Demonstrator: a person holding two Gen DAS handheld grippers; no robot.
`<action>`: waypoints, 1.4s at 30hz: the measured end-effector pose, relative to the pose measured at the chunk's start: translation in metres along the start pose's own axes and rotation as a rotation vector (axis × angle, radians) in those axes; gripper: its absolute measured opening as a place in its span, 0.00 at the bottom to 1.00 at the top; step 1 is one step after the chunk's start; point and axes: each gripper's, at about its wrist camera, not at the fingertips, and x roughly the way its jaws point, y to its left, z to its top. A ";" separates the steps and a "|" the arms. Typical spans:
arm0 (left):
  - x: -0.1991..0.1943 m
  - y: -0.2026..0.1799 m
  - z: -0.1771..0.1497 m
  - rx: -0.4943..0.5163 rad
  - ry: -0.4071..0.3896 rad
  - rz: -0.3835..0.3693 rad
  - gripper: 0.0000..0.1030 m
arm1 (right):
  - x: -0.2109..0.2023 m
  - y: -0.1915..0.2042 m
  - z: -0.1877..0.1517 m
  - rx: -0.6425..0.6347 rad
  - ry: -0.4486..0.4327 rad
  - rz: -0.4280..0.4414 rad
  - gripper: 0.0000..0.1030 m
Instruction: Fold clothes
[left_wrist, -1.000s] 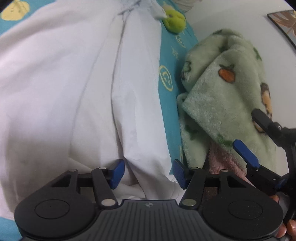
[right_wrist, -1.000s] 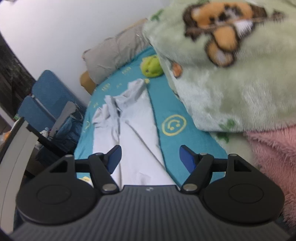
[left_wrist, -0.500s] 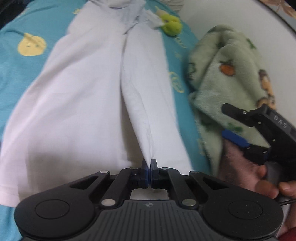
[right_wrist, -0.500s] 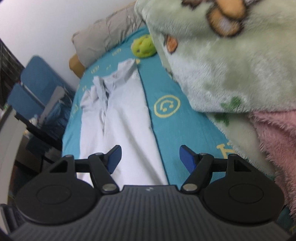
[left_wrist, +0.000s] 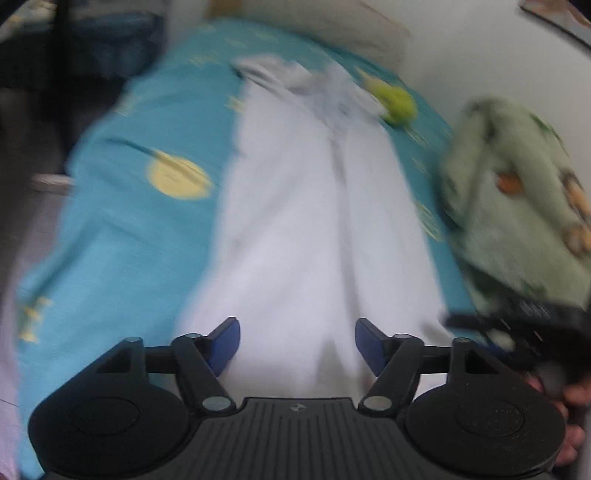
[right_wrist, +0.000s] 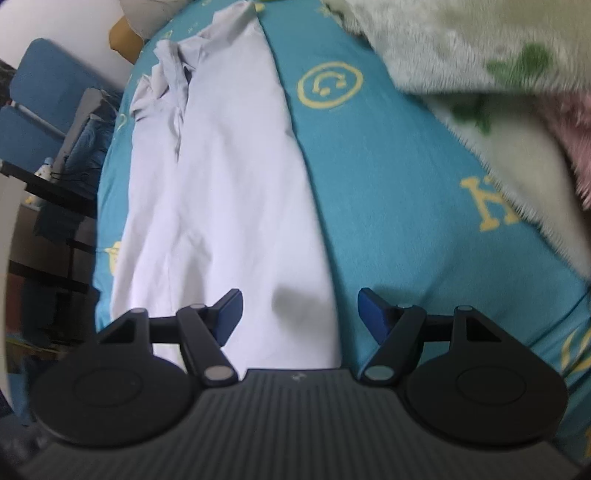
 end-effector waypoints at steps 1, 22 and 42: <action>0.000 0.012 0.004 -0.029 -0.009 0.039 0.73 | 0.003 -0.001 -0.001 0.009 0.018 0.007 0.69; -0.004 0.021 -0.036 -0.013 0.217 -0.084 0.05 | 0.010 0.051 -0.048 -0.306 0.209 -0.109 0.16; -0.240 -0.021 0.017 -0.105 -0.349 -0.348 0.03 | -0.197 0.090 -0.041 -0.281 -0.246 0.263 0.13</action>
